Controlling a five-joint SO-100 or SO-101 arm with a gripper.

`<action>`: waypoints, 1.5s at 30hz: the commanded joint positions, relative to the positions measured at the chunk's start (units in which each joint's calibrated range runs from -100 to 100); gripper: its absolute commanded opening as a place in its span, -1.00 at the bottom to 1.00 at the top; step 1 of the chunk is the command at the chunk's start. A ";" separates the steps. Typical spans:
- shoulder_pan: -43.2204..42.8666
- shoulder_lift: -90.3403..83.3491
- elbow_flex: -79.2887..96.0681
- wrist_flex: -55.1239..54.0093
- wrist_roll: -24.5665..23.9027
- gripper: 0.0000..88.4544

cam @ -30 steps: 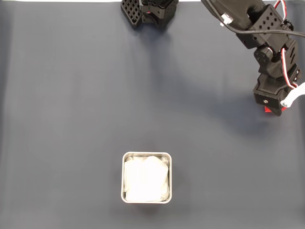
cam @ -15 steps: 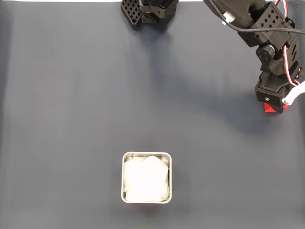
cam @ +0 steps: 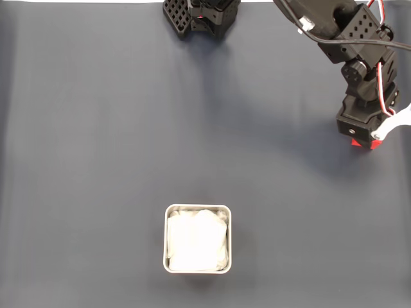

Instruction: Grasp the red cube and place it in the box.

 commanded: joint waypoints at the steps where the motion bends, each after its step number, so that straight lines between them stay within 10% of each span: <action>1: -0.91 -5.19 0.40 0.65 -0.54 -0.04; 45: 0.30 -10.04 6.97 -0.01 -0.88 -0.42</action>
